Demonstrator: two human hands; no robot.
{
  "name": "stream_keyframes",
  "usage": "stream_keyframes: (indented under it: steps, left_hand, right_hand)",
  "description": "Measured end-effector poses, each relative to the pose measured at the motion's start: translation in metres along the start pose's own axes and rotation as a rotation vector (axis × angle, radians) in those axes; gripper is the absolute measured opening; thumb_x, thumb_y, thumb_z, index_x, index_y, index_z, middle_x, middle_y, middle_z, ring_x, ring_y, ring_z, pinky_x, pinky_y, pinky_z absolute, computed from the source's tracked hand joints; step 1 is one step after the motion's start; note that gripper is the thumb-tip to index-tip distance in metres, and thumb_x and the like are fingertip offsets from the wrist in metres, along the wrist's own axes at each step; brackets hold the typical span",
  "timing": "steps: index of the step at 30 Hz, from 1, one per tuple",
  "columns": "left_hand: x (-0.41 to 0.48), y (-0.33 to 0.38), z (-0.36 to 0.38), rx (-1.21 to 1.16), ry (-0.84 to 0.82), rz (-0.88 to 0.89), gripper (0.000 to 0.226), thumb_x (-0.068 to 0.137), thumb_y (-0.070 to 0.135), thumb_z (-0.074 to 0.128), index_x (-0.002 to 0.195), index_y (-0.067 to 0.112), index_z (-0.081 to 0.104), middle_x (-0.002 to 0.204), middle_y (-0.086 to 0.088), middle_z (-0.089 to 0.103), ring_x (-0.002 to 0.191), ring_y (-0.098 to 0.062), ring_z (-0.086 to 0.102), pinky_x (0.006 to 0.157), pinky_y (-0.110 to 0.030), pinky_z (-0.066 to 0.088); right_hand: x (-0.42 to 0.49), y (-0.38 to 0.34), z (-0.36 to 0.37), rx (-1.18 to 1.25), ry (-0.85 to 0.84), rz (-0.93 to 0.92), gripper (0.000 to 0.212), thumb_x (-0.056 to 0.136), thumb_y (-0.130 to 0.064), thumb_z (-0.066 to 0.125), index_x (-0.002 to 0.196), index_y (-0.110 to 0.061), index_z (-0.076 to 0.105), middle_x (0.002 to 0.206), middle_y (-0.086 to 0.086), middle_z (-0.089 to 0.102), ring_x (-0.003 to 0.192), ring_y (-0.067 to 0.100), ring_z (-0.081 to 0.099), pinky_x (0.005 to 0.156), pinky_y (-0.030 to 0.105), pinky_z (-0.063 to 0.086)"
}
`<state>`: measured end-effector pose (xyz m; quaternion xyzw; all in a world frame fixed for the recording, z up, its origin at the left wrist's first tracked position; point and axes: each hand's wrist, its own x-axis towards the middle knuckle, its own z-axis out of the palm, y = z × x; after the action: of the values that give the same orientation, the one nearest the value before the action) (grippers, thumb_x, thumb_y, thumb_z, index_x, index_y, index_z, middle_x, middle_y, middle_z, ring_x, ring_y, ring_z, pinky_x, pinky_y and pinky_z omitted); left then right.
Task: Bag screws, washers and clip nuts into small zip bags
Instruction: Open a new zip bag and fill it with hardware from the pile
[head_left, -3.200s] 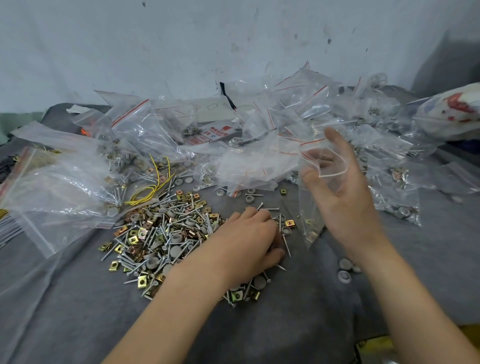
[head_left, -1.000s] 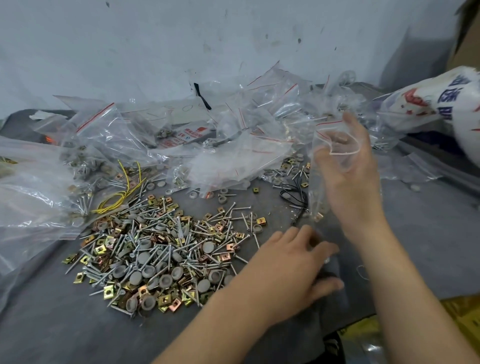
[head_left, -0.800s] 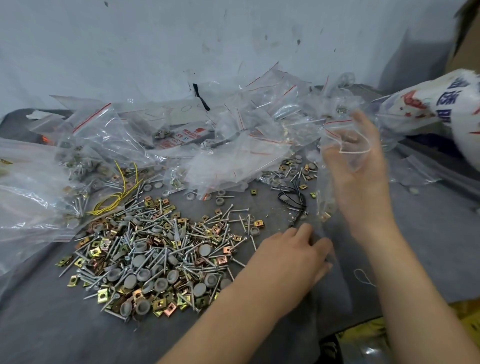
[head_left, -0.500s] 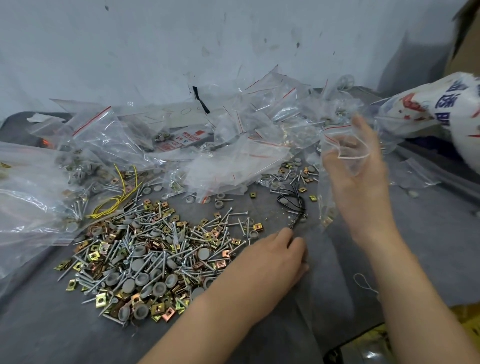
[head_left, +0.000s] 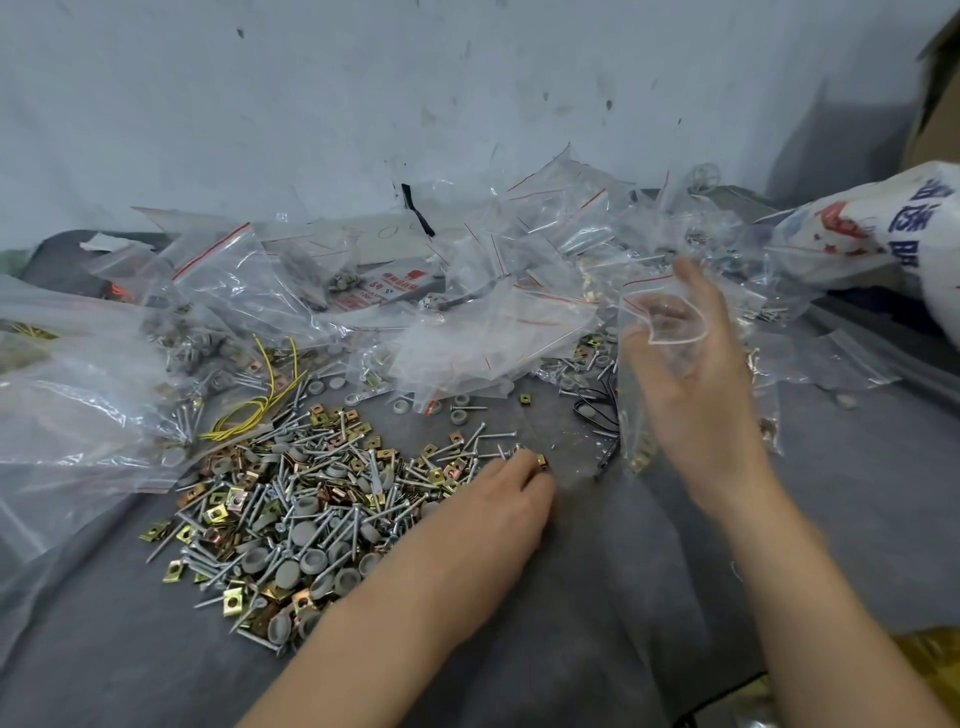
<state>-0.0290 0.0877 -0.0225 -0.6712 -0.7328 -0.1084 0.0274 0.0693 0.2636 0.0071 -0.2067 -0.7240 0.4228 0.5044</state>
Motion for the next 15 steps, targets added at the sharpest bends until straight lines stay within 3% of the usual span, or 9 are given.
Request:
stream_keyframes:
  steps: [5, 7, 15]
  left_hand:
    - [-0.003, -0.016, -0.011, -0.004, -0.024, -0.097, 0.026, 0.100, 0.014, 0.047, 0.126, 0.020, 0.050, 0.128, 0.002, 0.039, 0.116, -0.014, 0.046, 0.100, -0.022, 0.032]
    - [-0.004, -0.020, -0.017, -0.081, -0.007, -0.154, 0.028, 0.102, 0.015, 0.043, 0.127, 0.022, 0.052, 0.129, 0.004, 0.041, 0.116, -0.013, 0.048, 0.096, -0.018, 0.030]
    - [-0.015, -0.041, -0.033, -0.239, 0.139, -0.301, 0.037, 0.100, 0.021, 0.046, 0.136, 0.028, 0.043, 0.116, 0.010, 0.045, 0.098, -0.009, 0.057, 0.089, -0.029, 0.048]
  right_hand:
    - [-0.006, -0.008, 0.009, -0.011, -0.056, 0.003, 0.074, 0.083, -0.053, 0.058, 0.152, -0.036, 0.036, 0.120, -0.027, 0.063, 0.123, -0.003, 0.054, 0.101, 0.017, 0.038]
    - [-0.008, -0.010, 0.014, -0.003, -0.082, -0.003, 0.073, 0.084, -0.052, 0.058, 0.151, -0.036, 0.036, 0.121, -0.022, 0.064, 0.123, 0.000, 0.054, 0.103, 0.022, 0.040]
    - [-0.019, -0.018, 0.034, -0.079, -0.199, -0.043, 0.076, 0.082, -0.057, 0.054, 0.152, -0.037, 0.032, 0.129, -0.015, 0.059, 0.123, 0.004, 0.052, 0.105, 0.028, 0.043]
